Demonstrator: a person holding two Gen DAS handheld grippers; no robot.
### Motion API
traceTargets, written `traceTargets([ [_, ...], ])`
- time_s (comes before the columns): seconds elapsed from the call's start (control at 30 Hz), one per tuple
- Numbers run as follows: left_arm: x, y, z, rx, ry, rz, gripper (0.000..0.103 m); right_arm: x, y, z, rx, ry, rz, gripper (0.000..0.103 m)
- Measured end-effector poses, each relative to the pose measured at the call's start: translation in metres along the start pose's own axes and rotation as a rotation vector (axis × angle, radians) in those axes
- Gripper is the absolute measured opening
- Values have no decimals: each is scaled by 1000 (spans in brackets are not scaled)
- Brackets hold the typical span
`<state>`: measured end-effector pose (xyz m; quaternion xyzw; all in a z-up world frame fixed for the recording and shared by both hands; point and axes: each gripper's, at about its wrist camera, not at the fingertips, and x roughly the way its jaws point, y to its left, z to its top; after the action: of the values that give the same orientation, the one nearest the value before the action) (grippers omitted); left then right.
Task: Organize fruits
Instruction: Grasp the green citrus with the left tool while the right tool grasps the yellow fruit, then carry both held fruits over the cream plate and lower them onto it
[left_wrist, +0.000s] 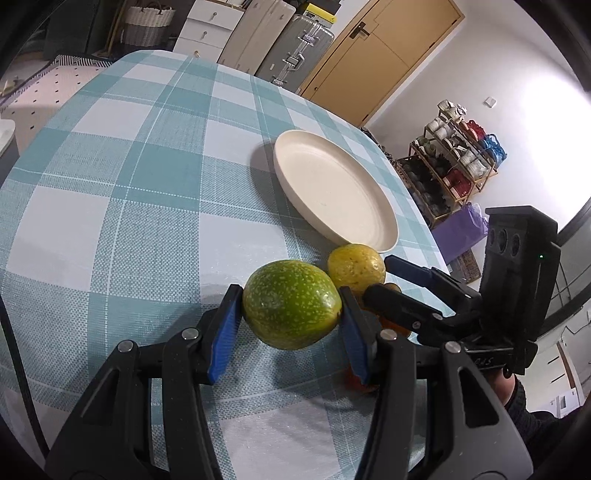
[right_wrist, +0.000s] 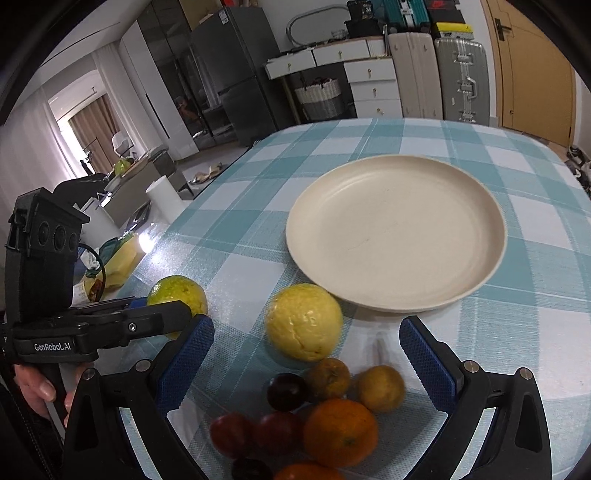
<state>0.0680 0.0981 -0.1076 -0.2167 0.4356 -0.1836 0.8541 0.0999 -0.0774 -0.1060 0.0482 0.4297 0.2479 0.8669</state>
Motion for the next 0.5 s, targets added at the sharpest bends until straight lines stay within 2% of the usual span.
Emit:
traceTargets([
  [0.07, 1, 1, 1, -2, 1, 0, 48, 2, 1, 1, 0, 8, 2, 101],
  [0.33, 9, 3, 3, -6, 11, -9, 48, 18, 7, 1, -11, 60, -17, 69],
  [0.4, 10, 2, 3, -6, 13, -7, 48, 18, 7, 2, -16, 58, -24, 51],
  [0.5, 10, 3, 4, -9, 13, -2, 48, 18, 4, 2, -5, 57, -13, 48],
])
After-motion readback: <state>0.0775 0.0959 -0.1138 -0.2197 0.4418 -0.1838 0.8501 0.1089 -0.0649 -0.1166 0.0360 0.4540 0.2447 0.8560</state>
